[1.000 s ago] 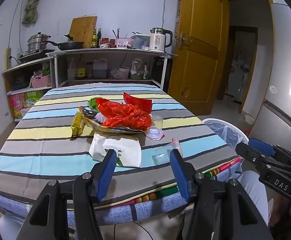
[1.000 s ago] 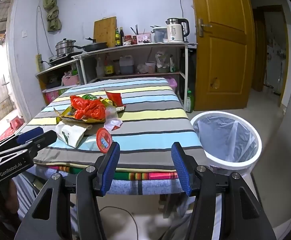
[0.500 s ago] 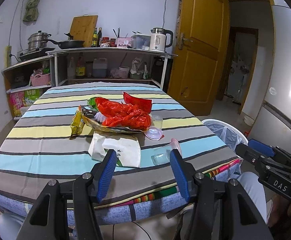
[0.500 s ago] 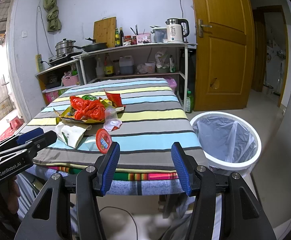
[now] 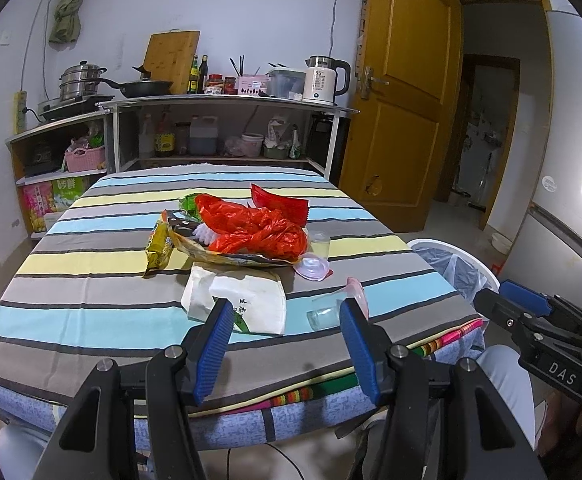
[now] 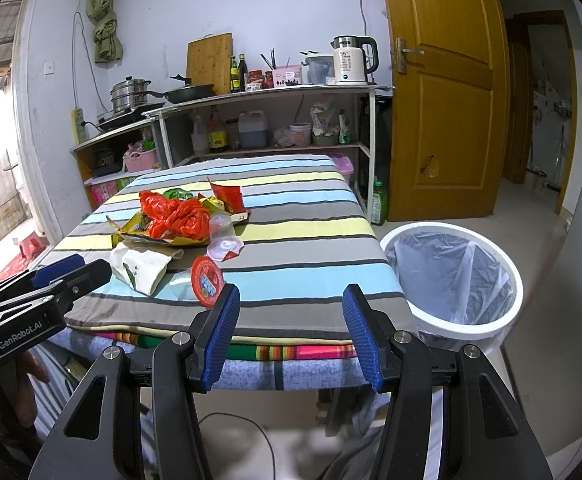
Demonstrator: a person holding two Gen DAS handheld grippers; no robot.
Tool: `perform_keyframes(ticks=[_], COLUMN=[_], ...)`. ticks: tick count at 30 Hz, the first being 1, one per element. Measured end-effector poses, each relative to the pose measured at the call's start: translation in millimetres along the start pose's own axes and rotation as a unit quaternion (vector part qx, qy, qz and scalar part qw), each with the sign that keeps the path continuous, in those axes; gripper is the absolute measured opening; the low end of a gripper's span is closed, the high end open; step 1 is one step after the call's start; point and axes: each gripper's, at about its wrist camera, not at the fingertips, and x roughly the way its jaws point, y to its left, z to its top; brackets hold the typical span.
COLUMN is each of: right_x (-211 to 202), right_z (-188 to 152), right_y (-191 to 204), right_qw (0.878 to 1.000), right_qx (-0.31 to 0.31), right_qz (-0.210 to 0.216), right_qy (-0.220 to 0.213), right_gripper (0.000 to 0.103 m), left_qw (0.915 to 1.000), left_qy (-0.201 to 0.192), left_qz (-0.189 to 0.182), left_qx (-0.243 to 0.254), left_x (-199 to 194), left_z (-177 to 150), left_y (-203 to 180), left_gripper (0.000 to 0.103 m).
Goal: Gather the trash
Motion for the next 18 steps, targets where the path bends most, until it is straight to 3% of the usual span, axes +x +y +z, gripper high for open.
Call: perform_keyframes(ticks=[18], right_x=[-0.6], right_z=[-0.1], right_y=[-1.1], right_qw=[1.000], right_qx=[0.000], right_qz=[0.000], right_qy=[0.001], right_gripper=[0.055], left_qw=[1.0000], left_qy=[0.001], left_qz=[0.000], left_qx=[0.000], left_x=[-0.2], left_z=[-0.5], left_y=[0.3], left_gripper=[0.055])
